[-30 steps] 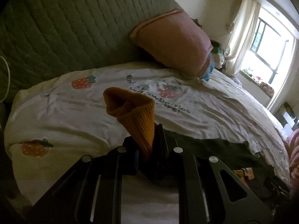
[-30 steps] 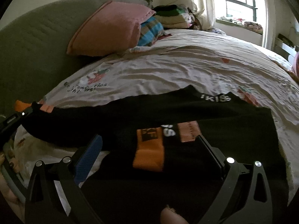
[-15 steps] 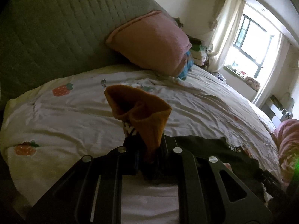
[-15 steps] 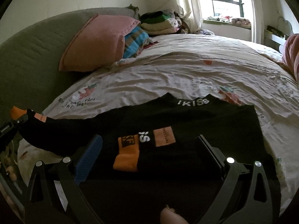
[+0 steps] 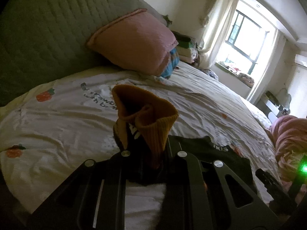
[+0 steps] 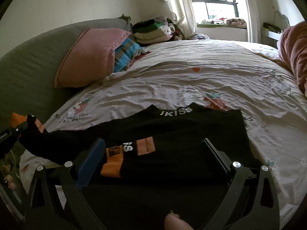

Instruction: Fold small clothes

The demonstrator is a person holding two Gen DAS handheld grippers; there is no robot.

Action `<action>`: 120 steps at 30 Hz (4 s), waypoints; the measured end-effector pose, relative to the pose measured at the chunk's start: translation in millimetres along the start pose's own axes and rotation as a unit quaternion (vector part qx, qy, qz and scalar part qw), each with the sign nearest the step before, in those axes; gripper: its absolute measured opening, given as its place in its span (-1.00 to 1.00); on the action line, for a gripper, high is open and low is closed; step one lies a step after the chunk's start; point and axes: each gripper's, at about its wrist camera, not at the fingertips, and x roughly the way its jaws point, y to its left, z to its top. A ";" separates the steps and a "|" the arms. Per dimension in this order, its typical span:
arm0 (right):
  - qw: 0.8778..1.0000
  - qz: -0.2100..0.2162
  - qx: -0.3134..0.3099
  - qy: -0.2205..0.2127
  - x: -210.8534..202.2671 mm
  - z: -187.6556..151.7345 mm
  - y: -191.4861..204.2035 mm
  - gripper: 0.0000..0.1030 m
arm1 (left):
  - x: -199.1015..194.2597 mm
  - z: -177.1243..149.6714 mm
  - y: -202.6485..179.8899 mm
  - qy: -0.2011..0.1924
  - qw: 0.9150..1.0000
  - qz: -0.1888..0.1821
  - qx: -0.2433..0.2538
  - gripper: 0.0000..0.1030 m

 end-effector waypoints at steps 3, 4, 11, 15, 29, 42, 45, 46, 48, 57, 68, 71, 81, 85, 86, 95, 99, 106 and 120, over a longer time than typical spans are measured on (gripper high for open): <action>1.000 -0.005 0.003 -0.006 -5.6 1.2 -8.4 0.91 | 0.2 -1.2 -12.6 0.001 1.000 -0.006 0.011 -0.86; 1.000 -0.006 0.005 -0.008 -8.3 1.6 -12.4 0.91 | 0.9 -1.6 -15.9 0.005 1.000 -0.012 0.010 -0.86; 1.000 -0.014 0.022 -0.015 -19.4 3.1 -36.7 0.91 | 3.7 -5.7 -40.7 0.015 0.999 -0.031 0.022 -0.86; 0.999 -0.020 0.029 -0.017 -24.3 1.9 -50.2 0.91 | 5.7 -7.0 -52.9 0.020 0.999 -0.039 0.028 -0.86; 0.999 -0.023 0.042 -0.025 -41.4 -0.2 -79.8 0.91 | 15.0 -16.1 -87.4 0.048 0.996 -0.072 0.034 -0.86; 0.998 -0.037 0.049 -0.019 -43.7 -9.5 -108.2 0.91 | 43.8 -39.2 -132.2 0.086 0.989 -0.094 0.069 -0.86; 0.998 -0.042 0.053 -0.016 -43.7 -12.5 -115.7 0.91 | 51.4 -45.3 -141.8 0.096 0.988 -0.099 0.076 -0.86; 0.997 -0.044 0.054 -0.014 -43.9 -13.2 -117.7 0.91 | 54.3 -47.3 -145.7 0.099 0.987 -0.101 0.078 -0.86; 0.997 -0.044 0.054 -0.016 -45.9 -14.4 -120.6 0.91 | 58.7 -50.7 -151.4 0.105 0.986 -0.102 0.083 -0.86; 0.996 -0.051 0.067 -0.012 -46.3 -18.7 -135.2 0.91 | 76.8 -74.2 -180.8 0.135 0.978 -0.112 0.115 -0.86; 0.993 -0.073 0.090 0.003 -43.1 -28.7 -161.8 0.91 | 104.3 -109.3 -212.6 0.188 0.961 -0.141 0.145 -0.81; 0.993 -0.076 0.093 0.010 -38.9 -31.8 -165.5 0.91 | 107.3 -117.3 -215.9 0.206 0.955 -0.165 0.138 -0.47; 0.995 -0.065 0.075 0.026 -32.5 -35.2 -157.9 0.91 | 94.3 -105.0 -209.3 0.194 0.955 -0.186 0.128 0.32; 0.996 -0.026 0.071 0.048 -23.6 -38.0 -141.6 0.91 | 91.1 -94.2 -193.1 0.169 0.966 -0.137 0.136 0.59; 0.996 -0.019 0.066 0.058 -19.0 -39.0 -134.1 0.91 | 90.9 -91.5 -188.2 0.163 0.969 -0.121 0.139 0.64; 0.994 0.034 0.011 0.108 31.2 -27.1 -69.3 0.64 | 88.8 -72.4 -129.8 0.141 0.983 -0.044 0.114 0.81; 0.989 0.002 0.006 0.150 75.0 -31.5 -62.2 0.58 | 86.2 -64.1 -105.0 0.135 0.986 -0.040 0.093 0.81; 0.988 0.024 0.008 0.153 88.9 -48.2 -54.0 -0.47 | 84.4 -56.0 -68.5 0.130 0.990 -0.030 0.051 0.81; 0.996 0.054 -0.065 0.029 28.6 25.2 -38.3 -0.83 | 83.7 -53.2 -51.9 0.128 0.991 -0.017 0.039 0.81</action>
